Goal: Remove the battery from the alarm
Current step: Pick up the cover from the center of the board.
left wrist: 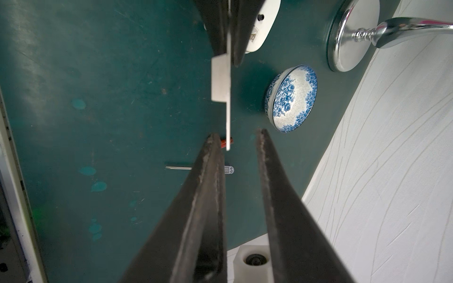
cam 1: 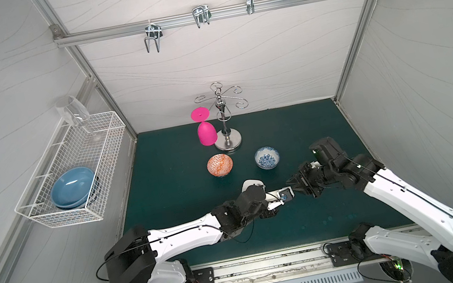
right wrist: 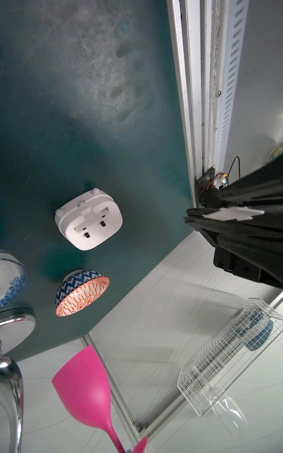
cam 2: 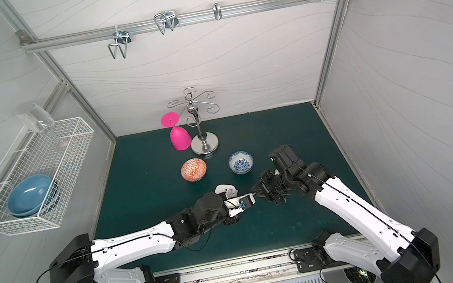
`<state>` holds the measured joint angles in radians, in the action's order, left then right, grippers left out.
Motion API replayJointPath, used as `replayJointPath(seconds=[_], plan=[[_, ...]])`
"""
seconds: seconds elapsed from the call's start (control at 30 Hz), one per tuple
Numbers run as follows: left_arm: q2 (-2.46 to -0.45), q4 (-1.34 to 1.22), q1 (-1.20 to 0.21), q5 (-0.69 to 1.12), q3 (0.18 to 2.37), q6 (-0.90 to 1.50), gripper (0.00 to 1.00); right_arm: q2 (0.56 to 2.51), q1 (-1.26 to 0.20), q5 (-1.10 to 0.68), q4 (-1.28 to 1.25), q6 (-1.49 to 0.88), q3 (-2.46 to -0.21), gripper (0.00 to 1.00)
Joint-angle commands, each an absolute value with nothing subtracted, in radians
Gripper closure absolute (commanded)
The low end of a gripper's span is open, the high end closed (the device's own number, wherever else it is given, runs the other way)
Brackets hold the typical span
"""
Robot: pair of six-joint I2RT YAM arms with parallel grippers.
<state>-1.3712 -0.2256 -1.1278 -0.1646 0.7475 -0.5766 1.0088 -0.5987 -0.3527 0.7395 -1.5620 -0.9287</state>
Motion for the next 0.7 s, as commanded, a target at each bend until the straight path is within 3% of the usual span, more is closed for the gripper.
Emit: replayJointPath(seconds=[0.0,0.17,0.33,0.4,0.67], plan=[[-1.37,-0.278,-1.134,-0.176,0.779,-0.583,1.0,1.018,-0.614,-0.343,0.705,-1.588,-0.924,0.76],[-1.37,-0.279,-1.134,-0.179,0.779,-0.57,1.0,1.012,-0.617,-0.339,0.698,-1.592,-0.917,0.88],[-1.331,-0.239,-1.133,-0.155,0.773,-0.529,0.66,0.995,-0.611,-0.317,0.697,-1.542,-0.92,1.0],[-1.288,-0.215,-1.133,-0.146,0.753,-0.499,0.53,0.992,-0.588,-0.316,0.709,-1.463,-0.935,1.0],[-1.008,-0.059,-1.111,-0.047,0.647,-0.331,0.24,0.878,-0.437,-0.407,0.572,-0.719,-0.909,1.0]])
